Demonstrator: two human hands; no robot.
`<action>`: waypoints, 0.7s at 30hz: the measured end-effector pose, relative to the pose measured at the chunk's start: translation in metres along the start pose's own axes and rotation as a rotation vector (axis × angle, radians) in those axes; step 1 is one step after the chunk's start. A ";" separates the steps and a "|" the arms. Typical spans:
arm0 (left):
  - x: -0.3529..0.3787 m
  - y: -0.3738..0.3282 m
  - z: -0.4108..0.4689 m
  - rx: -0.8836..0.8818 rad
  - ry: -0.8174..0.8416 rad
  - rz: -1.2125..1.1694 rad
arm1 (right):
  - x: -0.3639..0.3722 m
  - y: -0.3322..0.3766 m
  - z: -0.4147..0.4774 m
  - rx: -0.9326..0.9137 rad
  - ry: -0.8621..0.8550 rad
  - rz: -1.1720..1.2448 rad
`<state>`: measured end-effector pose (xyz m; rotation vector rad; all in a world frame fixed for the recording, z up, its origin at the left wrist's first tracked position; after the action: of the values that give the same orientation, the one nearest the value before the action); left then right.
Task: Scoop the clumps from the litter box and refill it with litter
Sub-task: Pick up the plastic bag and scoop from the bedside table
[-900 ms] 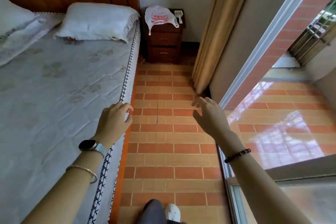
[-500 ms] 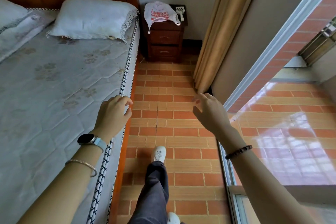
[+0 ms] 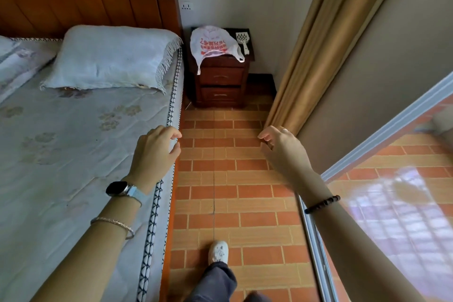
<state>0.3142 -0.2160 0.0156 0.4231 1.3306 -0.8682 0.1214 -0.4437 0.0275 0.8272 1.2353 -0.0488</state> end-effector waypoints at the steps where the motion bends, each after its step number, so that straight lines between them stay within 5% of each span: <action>1: 0.001 0.004 0.015 0.008 0.002 0.003 | 0.000 0.000 0.014 -0.001 -0.003 0.001; 21: 0.099 0.037 0.286 -0.063 0.012 0.066 | 0.018 -0.076 0.329 -0.015 0.070 0.048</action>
<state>0.5308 -0.4276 -0.0219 0.4210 1.3446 -0.7683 0.3597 -0.6814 -0.0001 0.8509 1.2791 0.0285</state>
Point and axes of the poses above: each hand's wrist, its own z-axis towards the middle knuckle, its own x-axis out of the palm, y = z × x, the point moved 1 cm from there along z, towards the middle knuckle, and after that the axes turned 10 degrees about z, right-handed, at the moved point
